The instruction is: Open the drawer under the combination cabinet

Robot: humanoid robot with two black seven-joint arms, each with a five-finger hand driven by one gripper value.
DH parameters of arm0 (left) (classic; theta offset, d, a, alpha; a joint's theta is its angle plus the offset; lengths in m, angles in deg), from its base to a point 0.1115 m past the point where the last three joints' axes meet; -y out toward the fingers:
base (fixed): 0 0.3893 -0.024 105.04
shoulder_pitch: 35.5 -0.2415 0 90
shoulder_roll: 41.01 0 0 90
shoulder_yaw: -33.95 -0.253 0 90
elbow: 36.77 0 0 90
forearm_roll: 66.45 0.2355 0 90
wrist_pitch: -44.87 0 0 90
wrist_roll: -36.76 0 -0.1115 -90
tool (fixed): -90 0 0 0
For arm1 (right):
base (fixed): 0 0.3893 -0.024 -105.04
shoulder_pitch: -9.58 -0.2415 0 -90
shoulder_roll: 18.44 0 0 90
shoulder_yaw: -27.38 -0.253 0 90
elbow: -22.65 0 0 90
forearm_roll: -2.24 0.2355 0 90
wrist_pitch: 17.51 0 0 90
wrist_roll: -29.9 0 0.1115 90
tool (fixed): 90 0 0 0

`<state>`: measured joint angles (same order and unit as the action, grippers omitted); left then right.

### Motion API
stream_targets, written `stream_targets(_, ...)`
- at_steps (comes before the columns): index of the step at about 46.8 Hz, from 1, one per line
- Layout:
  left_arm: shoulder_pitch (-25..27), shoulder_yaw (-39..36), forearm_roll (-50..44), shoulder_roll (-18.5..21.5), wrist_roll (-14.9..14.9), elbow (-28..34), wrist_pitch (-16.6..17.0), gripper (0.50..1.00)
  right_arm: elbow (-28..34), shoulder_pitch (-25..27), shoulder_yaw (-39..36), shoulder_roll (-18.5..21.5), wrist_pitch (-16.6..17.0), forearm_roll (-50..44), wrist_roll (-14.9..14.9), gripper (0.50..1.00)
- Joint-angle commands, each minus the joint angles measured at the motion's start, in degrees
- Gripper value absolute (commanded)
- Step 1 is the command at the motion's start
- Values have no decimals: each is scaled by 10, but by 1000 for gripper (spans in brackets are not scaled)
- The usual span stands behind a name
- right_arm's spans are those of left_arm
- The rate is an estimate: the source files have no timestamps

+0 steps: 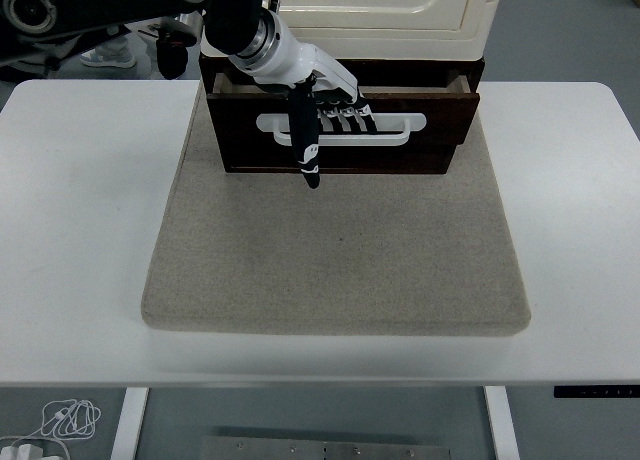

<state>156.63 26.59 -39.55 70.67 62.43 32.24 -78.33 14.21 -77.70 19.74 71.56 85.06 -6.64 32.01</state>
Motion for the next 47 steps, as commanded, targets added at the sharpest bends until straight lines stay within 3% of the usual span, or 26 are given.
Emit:
stream_targets(1, 1, 0, 0, 4, 0, 7, -1, 1000, 0, 0, 0, 0, 0, 0, 0, 926)
stream_targets(47, 22, 2, -3, 38, 3, 77, -13, 1000, 0, 0, 0, 0, 0, 0, 0, 926)
